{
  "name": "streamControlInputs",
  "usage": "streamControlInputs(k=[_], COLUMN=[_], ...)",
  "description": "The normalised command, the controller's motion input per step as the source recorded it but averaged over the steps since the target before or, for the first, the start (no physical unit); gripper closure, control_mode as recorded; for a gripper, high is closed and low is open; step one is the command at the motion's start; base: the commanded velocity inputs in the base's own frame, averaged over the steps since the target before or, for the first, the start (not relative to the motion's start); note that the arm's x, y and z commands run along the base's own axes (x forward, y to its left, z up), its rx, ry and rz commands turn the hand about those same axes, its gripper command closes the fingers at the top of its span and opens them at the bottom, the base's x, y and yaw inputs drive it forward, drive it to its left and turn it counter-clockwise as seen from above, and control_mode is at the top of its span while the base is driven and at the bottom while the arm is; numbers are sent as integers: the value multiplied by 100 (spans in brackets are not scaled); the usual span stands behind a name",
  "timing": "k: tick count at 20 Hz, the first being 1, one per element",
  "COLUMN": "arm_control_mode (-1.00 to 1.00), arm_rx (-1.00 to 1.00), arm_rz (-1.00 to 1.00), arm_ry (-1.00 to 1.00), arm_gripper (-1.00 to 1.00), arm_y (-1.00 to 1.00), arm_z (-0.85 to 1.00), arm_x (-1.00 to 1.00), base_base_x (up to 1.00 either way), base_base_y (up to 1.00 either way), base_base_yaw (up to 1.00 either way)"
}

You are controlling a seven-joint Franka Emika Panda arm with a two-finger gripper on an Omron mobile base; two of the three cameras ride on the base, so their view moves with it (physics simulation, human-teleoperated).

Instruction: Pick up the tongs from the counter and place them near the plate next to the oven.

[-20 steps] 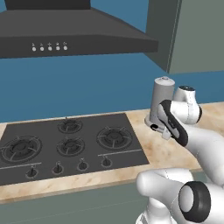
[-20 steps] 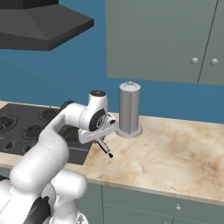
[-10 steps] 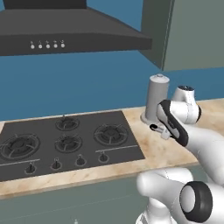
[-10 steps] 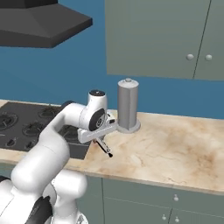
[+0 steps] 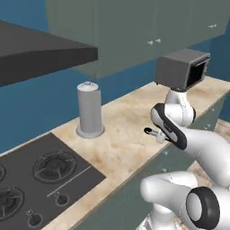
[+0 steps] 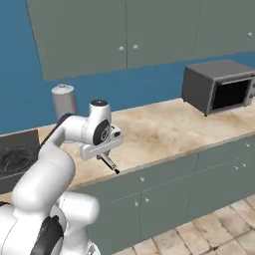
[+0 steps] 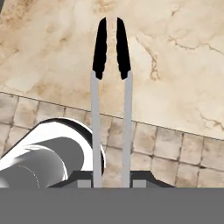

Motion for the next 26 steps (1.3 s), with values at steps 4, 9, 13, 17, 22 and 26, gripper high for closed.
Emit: streamControlInputs(k=[4, 9, 13, 17, 22, 26], arm_control_mode=[100, 100, 100, 100, 100, 100], arm_rx=[0, 0, 0, 0, 0, 0], arm_rz=[0, 0, 0, 0, 0, 0], arm_ry=[0, 0, 0, 0, 0, 0], arm_gripper=[100, 100, 100, 100, 100, 100], arm_y=[0, 0, 0, 0, 0, 0], arm_z=[0, 0, 0, 0, 0, 0], arm_x=[0, 0, 0, 0, 0, 0], base_base_x=[0, 0, 0, 0, 0, 1], base_base_y=[6, 4, 2, 0, 0, 0], base_base_yaw=[-100, -100, -100, -98, -96, -94])
